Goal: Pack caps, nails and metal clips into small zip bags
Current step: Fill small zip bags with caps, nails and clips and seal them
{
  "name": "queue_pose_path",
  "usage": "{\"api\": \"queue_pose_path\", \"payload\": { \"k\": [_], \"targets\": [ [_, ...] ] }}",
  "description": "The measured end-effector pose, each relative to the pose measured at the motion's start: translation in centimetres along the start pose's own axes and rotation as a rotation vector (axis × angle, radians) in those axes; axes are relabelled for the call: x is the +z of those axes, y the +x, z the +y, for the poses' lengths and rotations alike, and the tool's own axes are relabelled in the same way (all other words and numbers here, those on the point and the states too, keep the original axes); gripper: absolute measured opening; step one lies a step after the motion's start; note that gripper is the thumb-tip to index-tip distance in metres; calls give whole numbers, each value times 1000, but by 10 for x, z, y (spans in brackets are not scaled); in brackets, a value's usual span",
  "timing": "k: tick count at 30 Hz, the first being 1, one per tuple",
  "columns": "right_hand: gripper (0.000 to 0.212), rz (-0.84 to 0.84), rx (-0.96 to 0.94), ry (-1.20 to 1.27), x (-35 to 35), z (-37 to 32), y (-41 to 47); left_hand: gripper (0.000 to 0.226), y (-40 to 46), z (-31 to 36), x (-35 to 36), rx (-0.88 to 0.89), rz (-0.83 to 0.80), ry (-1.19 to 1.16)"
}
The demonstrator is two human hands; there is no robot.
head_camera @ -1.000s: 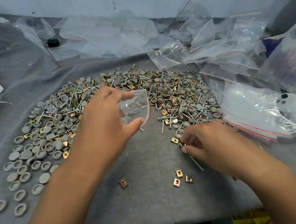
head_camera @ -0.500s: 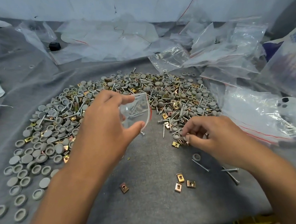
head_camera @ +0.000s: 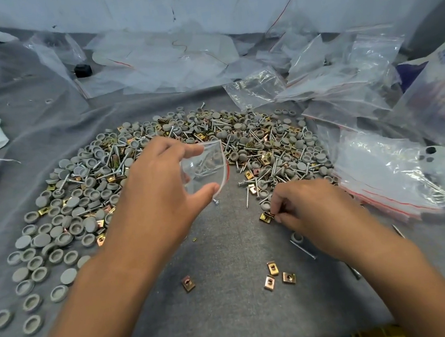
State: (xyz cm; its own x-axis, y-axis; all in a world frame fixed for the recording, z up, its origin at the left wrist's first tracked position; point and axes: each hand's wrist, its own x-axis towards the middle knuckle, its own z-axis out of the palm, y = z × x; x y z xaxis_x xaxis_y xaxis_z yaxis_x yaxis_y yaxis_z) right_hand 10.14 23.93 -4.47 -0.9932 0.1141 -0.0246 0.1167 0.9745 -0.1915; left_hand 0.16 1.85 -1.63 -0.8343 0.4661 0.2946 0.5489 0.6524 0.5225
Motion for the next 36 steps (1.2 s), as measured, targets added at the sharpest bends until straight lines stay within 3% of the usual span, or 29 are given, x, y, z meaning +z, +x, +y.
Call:
{"api": "queue_pose_path", "payload": {
  "k": [3,8,13,23,27,29,33,36],
  "targets": [
    [19,60,14,58,-2,3,-2,64,0,0,0,1,1,-8],
    [18,280,43,470,-16,1,0,60,0,-2,2,33,8,-23],
    [15,417,-118,927,-27,-39,13,59,-2,1,7,47,-2,-22],
    [22,435,-283,678,-14,-67,35,53,-1,0,8,46,-16,-22],
    [12,511,-219,683,-25,-49,25,59,-1,-1,6,41,-10,-22],
    [12,416,-106,582,-30,-29,17,59,-2,-2,5,41,-7,-28],
    [22,-110,127,257,-20,-4,2,59,-2,-1,5,40,-11,-18],
    [26,-169,110,162,-11,-11,2,60,-2,0,6,41,-18,-25]
  ]
}}
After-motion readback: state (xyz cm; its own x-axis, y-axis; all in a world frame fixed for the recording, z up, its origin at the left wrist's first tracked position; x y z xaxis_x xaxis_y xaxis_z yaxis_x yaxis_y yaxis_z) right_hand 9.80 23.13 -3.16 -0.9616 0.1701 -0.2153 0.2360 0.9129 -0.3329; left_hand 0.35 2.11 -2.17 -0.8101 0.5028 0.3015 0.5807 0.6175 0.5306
